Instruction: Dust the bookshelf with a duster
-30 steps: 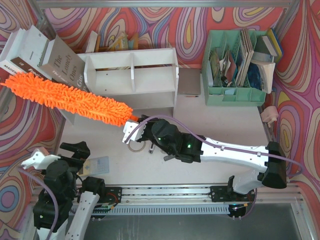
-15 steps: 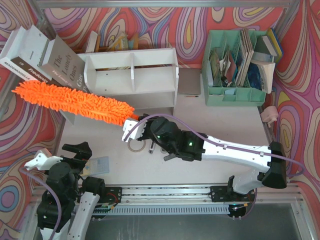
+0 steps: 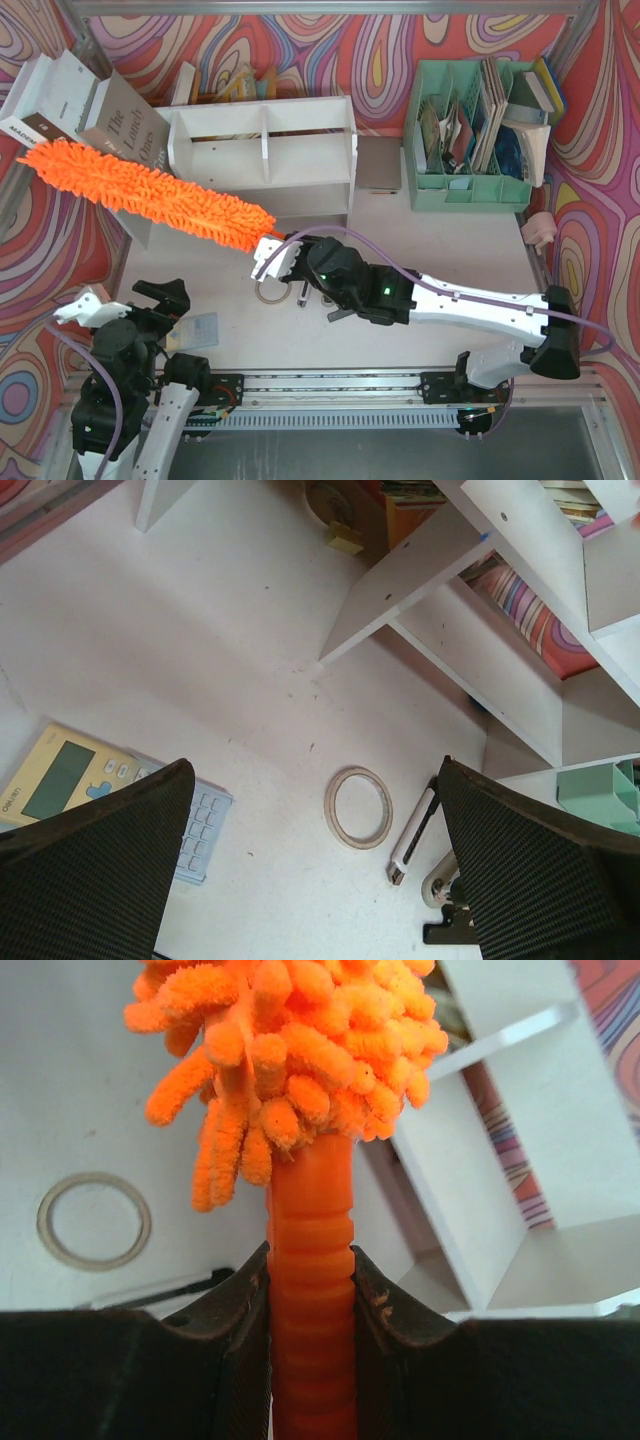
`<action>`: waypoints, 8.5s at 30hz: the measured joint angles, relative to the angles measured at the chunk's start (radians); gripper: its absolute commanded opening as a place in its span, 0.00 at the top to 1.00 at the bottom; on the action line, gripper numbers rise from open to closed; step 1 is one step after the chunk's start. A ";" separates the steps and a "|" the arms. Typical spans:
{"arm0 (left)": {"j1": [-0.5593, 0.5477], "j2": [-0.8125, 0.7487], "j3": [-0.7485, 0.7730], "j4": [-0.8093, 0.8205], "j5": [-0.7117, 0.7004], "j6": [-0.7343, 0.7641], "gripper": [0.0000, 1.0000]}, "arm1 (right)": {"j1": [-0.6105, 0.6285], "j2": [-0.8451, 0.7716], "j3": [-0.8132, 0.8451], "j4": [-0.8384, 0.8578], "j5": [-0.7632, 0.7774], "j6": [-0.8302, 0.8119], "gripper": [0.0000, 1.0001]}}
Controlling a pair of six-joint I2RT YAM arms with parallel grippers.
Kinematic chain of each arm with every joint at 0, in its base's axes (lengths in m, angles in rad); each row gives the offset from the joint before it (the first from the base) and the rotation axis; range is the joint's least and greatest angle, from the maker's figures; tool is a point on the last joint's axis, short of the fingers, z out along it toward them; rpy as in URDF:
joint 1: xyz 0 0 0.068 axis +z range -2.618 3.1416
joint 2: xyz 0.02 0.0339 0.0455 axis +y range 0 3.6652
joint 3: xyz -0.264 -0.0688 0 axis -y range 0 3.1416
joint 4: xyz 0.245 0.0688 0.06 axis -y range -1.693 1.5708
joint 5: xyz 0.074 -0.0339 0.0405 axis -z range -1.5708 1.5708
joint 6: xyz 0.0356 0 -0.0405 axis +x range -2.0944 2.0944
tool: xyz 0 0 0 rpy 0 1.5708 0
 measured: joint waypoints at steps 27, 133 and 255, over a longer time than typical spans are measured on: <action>0.000 0.054 0.037 0.016 0.063 0.075 0.02 | 0.021 -0.022 0.129 -0.085 0.005 0.056 1.00; 0.014 0.095 0.030 0.029 0.104 0.086 0.02 | 0.146 -0.056 -0.193 -0.138 0.135 0.307 1.00; 0.016 0.140 0.030 0.021 0.088 0.085 0.02 | 0.164 -0.229 -0.294 0.156 0.114 0.791 1.00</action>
